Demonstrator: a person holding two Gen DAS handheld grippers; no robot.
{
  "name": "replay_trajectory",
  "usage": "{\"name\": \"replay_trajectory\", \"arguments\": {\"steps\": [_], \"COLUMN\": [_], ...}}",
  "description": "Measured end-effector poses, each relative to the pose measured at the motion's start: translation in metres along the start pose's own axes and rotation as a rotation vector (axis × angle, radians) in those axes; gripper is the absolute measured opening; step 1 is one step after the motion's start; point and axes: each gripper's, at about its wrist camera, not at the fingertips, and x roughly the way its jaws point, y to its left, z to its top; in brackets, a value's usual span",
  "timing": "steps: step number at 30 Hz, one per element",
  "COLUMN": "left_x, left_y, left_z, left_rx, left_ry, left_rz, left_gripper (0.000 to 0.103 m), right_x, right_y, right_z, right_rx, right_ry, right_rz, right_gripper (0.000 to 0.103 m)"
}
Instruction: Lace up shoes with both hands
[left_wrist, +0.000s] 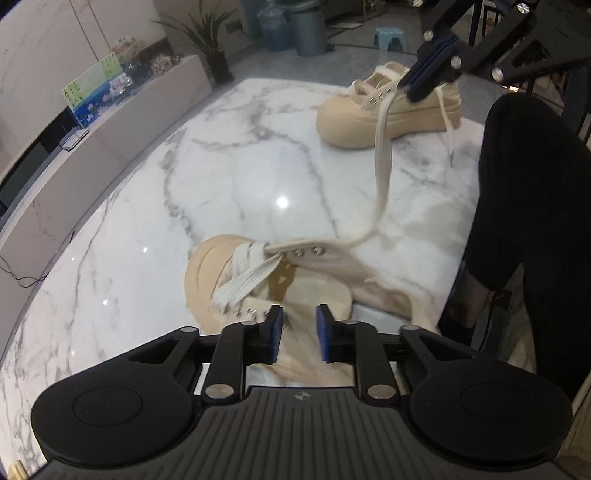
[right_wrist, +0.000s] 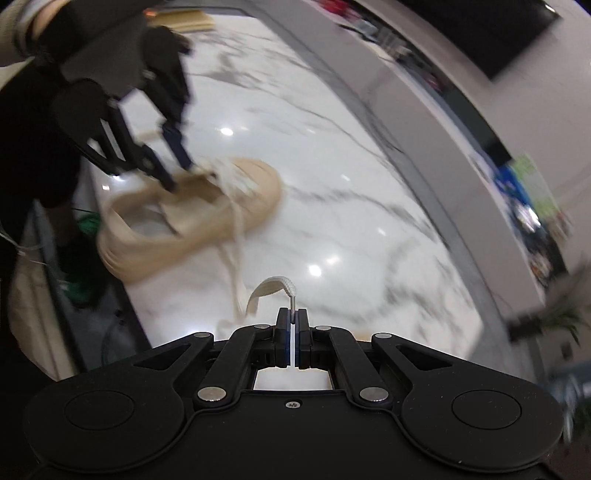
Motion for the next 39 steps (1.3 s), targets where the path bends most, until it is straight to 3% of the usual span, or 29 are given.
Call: {"name": "replay_trajectory", "arguments": {"steps": [10, 15, 26, 29, 37, 39], "left_x": [-0.004, -0.003, -0.002, -0.002, -0.001, -0.001], "left_y": [0.025, 0.033, 0.037, 0.036, 0.034, 0.033], "left_z": [-0.015, -0.023, -0.023, -0.024, -0.023, -0.023], "left_rx": [-0.087, -0.106, -0.106, -0.098, -0.084, -0.081], "left_ry": [-0.012, -0.012, -0.026, -0.028, -0.024, -0.022], "left_rz": [-0.064, -0.072, -0.101, -0.099, -0.09, -0.086], "left_gripper": [0.018, 0.019, 0.021, 0.021, 0.021, 0.021], "right_x": [0.048, 0.067, 0.083, 0.078, 0.082, 0.087], "right_y": [0.02, 0.027, 0.019, 0.013, 0.027, 0.031], "right_z": [0.061, 0.076, 0.083, 0.079, 0.071, 0.073], "right_rx": [-0.187, -0.239, -0.152, -0.112, -0.063, -0.066], "right_ry": [-0.051, -0.049, -0.111, -0.115, -0.038, -0.017], "right_rz": [0.134, 0.191, 0.295, 0.3, 0.303, 0.285], "right_gripper": [0.0, 0.0, 0.001, 0.007, 0.008, 0.015]}}
